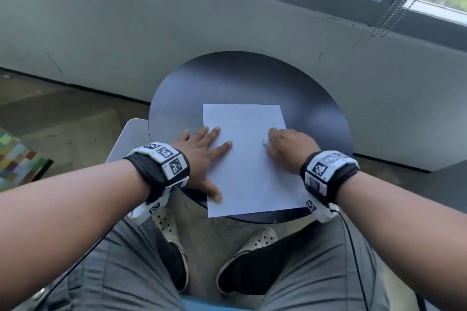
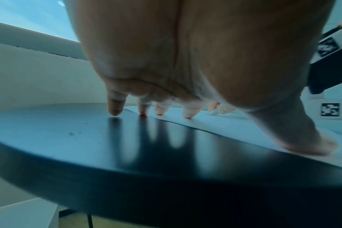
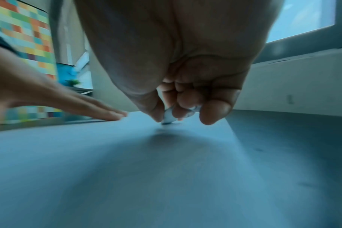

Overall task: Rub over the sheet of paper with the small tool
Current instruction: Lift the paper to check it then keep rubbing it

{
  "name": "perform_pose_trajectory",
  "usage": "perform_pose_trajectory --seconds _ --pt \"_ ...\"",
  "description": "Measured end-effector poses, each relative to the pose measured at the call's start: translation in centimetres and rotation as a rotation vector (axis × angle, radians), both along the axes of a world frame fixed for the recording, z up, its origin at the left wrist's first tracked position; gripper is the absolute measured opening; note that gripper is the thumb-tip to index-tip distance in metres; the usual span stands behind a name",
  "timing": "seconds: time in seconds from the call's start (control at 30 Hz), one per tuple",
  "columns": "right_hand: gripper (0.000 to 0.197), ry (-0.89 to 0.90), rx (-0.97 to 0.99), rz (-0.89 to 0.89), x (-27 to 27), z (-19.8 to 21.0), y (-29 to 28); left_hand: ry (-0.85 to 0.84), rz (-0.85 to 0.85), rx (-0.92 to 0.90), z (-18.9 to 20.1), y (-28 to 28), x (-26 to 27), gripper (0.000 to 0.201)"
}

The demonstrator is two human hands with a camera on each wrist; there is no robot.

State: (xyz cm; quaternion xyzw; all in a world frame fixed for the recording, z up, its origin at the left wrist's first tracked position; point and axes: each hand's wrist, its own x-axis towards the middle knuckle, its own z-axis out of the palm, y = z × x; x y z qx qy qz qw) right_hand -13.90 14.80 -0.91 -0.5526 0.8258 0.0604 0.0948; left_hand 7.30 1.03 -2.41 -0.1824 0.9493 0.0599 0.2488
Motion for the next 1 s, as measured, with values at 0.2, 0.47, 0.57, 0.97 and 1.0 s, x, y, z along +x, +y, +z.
perform_pose_trajectory --seconds 0.2,0.47,0.57,0.97,1.0 --pt "0.027 -0.099 -0.014 0.504 7.4 -0.6 3.0 -0.010 -0.003 -0.016 0.0 -0.2 -0.3 0.138" --pt "0.027 -0.083 -0.028 0.247 5.1 -0.1 1.7 0.011 0.041 -0.020 0.1 0.1 -1.1 0.140" --pt "0.028 -0.168 0.039 0.484 7.7 0.3 3.3 0.000 0.042 -0.021 0.1 0.1 -1.0 0.141" --pt "0.017 -0.144 0.074 0.538 7.6 -0.1 2.4 -0.025 0.040 -0.006 -0.1 0.3 -1.3 0.147" --pt "0.020 -0.118 0.065 0.498 7.1 -0.1 1.6 -0.022 0.039 -0.008 -0.1 0.3 -1.3 0.147"
